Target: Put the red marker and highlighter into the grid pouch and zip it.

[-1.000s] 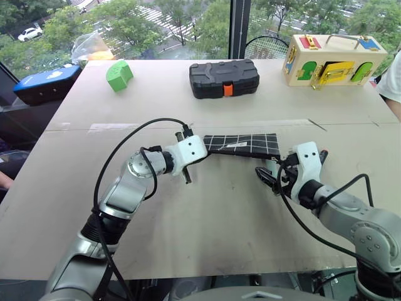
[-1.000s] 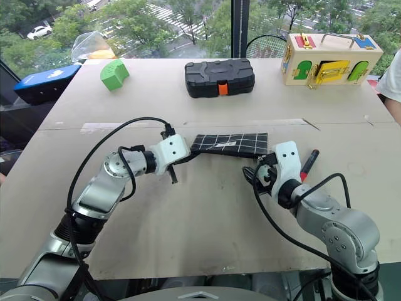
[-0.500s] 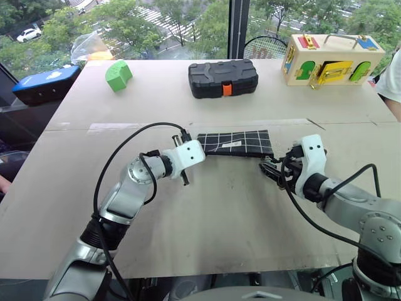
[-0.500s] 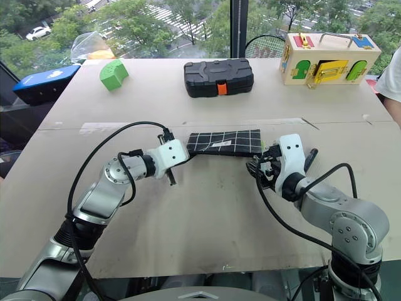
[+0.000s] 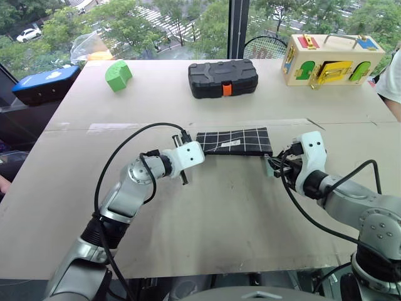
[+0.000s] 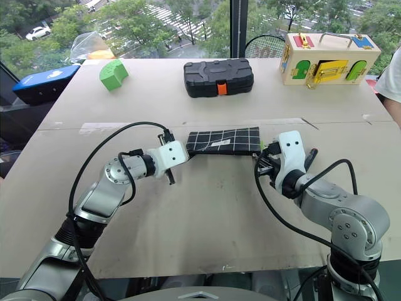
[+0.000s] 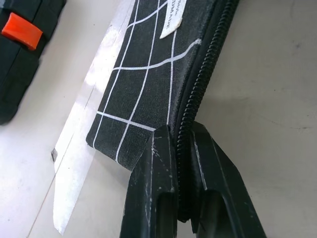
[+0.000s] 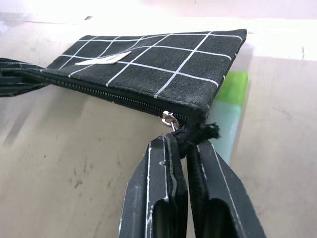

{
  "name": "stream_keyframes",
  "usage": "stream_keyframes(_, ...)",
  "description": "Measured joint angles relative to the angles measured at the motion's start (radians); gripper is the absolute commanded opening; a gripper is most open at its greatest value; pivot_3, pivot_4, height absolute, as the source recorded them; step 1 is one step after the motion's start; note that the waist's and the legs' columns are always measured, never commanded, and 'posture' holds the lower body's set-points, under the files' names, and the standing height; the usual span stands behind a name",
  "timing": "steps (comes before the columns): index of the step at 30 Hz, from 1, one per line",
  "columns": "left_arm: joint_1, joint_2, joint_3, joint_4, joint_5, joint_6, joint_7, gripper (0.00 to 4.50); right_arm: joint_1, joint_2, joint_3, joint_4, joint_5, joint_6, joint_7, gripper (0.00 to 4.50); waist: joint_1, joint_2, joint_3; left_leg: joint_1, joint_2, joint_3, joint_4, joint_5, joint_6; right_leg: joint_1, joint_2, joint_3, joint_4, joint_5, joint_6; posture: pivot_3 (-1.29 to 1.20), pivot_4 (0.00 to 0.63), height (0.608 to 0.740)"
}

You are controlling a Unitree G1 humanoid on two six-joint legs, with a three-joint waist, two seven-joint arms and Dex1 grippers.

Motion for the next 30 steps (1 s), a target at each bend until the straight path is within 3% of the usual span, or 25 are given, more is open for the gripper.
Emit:
stream_keyframes(13, -0.059, -0.049, -0.012, -0.063, 0.005, 0.148, -0.029, 0.0, -0.099, -0.002, 0.137, 0.03, -0.054, -0.009, 0.058, 0.1, -0.009, 0.0, 0.0, -0.001, 0.0, 0.0, 0.003, 0.0, 0.0, 0.0, 0.0, 0.0, 0.001, 0.0, 0.0, 0.0, 0.15, 0.74)
stream_keyframes(23, -0.184, -0.098, -0.052, -0.165, 0.005, 0.331, -0.063, 0.0, -0.216, 0.037, 0.299, 0.241, -0.185, -0.13, 0.161, 0.1, -0.025, 0.0, 0.0, -0.001, 0.0, 0.0, 0.004, 0.0, 0.0, 0.0, 0.0, 0.0, 0.001, 0.001, 0.0, 0.0, 0.15, 0.74)
stream_keyframes(26, -0.211, -0.11, -0.068, -0.215, -0.005, 0.393, -0.076, 0.0, -0.269, 0.082, 0.344, 0.345, -0.221, -0.227, 0.25, 0.1, -0.028, 0.0, 0.0, -0.001, 0.0, 0.0, 0.004, 0.0, 0.0, 0.0, 0.001, 0.0, 0.001, 0.001, 0.0, 0.0, 0.15, 0.74)
stream_keyframes(30, -0.233, -0.08, -0.057, -0.243, -0.016, 0.465, -0.093, 0.0, -0.289, 0.102, 0.358, 0.399, -0.244, -0.277, 0.307, 0.1, -0.03, 0.0, 0.0, -0.001, 0.0, -0.001, 0.004, 0.0, 0.0, 0.0, 0.001, 0.0, 0.001, 0.001, 0.0, 0.0, 0.15, 0.74)
